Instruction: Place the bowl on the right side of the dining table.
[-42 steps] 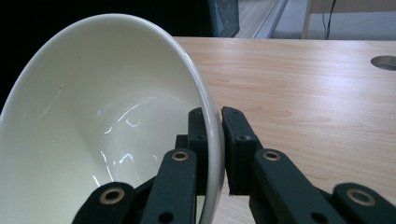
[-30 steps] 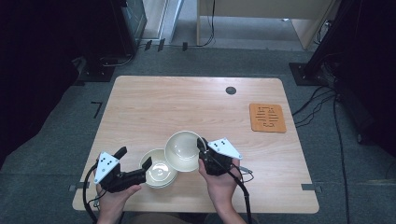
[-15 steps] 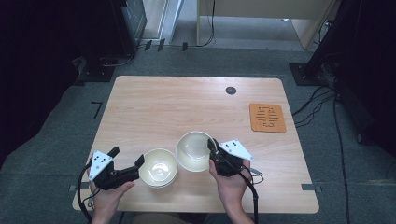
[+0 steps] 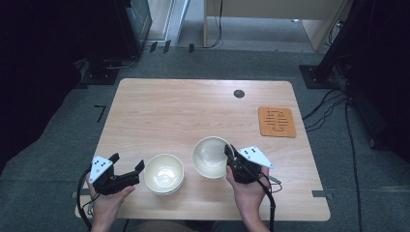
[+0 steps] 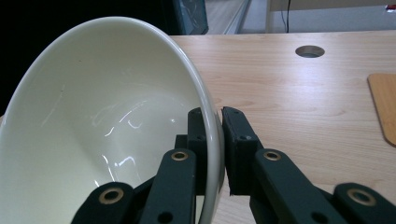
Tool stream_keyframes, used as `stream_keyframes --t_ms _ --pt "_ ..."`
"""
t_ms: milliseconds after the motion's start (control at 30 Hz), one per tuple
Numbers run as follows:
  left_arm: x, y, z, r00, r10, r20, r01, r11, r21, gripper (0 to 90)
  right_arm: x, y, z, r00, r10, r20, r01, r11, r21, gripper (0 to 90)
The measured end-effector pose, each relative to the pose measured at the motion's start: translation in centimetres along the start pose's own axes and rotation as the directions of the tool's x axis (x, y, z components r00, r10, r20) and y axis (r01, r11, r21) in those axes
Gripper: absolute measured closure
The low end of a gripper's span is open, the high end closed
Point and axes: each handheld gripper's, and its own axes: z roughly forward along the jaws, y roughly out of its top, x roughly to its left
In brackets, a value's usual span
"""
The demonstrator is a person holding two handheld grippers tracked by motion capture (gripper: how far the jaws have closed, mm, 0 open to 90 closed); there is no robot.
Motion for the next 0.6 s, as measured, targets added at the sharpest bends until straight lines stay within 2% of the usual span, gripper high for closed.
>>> stream_keyframes --t_ms 600 --pt "2.3 -1.4 0.7 0.9976 -0.031 -0.062 0.033 0.9988 0.036 3.9 -2.5 0.0 -0.7 0.9986 0.029 0.043 -0.029 1.0 -0.008 83.6"
